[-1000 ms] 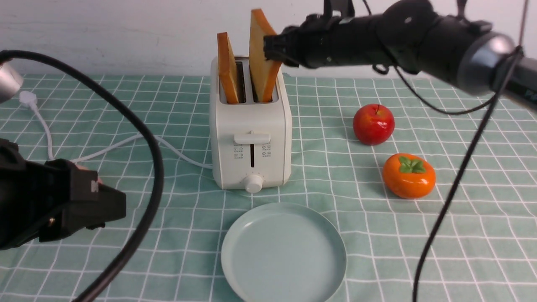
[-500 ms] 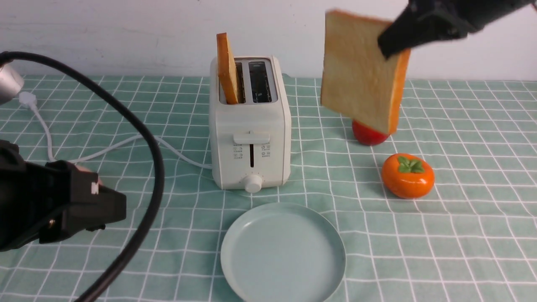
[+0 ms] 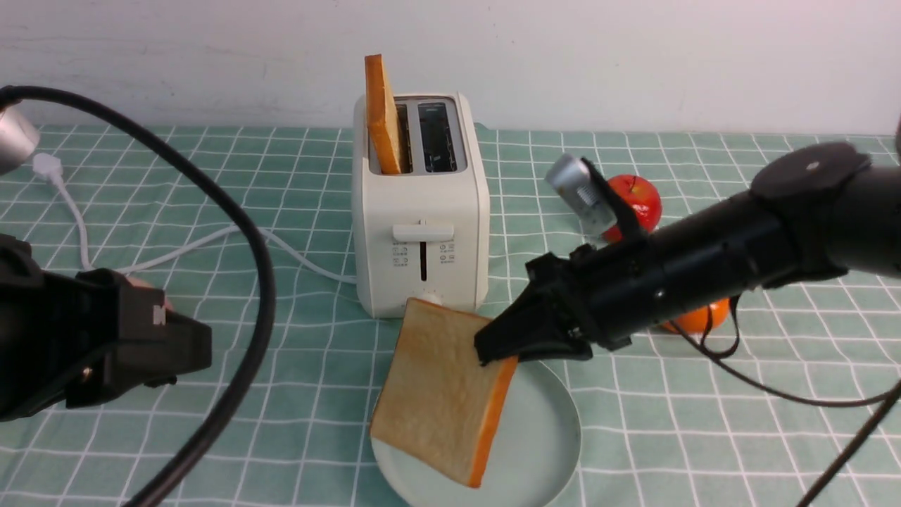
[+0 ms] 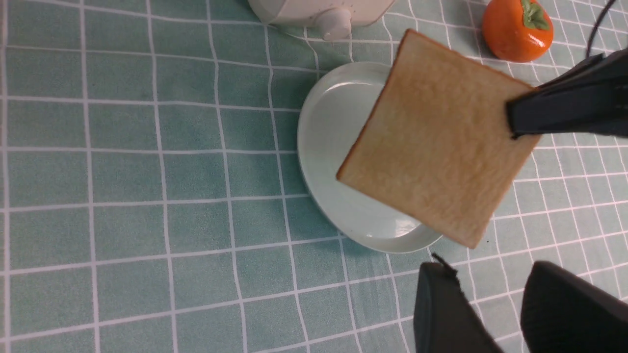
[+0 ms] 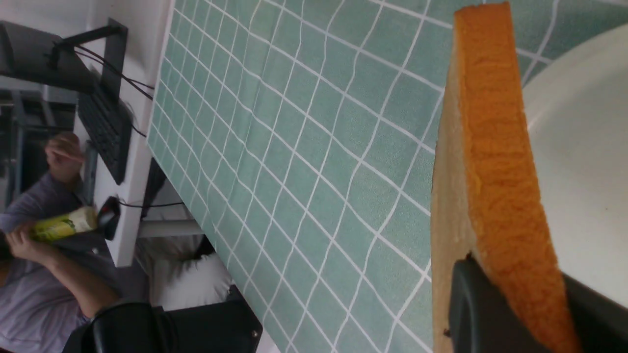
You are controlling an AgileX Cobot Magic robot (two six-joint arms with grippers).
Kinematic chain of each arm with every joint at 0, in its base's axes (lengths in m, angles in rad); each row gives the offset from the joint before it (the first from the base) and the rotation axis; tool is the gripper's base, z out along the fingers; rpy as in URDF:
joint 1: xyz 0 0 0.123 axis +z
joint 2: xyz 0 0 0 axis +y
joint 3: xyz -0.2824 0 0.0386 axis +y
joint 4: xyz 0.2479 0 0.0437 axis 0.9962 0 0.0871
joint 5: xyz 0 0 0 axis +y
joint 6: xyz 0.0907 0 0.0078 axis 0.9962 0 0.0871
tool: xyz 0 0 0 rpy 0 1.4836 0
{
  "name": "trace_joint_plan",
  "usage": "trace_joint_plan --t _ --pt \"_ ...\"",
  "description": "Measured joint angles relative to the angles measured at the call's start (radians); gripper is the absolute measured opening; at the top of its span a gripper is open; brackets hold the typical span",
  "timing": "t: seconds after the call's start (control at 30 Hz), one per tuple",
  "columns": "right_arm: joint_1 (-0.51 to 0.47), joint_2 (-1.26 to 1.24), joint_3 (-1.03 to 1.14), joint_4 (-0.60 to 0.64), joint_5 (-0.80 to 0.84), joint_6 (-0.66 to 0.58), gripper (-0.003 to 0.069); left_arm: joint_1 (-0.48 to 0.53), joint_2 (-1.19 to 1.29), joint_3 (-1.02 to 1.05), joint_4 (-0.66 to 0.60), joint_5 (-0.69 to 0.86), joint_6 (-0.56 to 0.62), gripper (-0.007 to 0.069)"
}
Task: Take toasted bread from bread machine on blue coffee table place on plate.
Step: 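Place the held slice of bread on top of the slice on the plate with the right gripper, then reach for a toast slice standing in the toaster with the left gripper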
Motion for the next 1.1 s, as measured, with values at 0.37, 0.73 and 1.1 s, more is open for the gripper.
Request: trace_joint_plan --t 0.37,0.73,1.1 --pt "-0.091 -0.029 -0.051 -0.131 -0.026 -0.023 0.056 0.0 0.02 -0.002 -0.02 -0.185 -0.003 0.0239" --pt "-0.138 -0.398 -0.139 -0.317 0.152 0.085 0.0608 0.0 0.361 -0.329 -0.02 -0.269 -0.035 0.0344" --pt "-0.099 -0.659 0.027 -0.529 0.191 0.261 0.0416 -0.129 0.924 -0.901 0.366 -0.143 -0.274 0.0515"
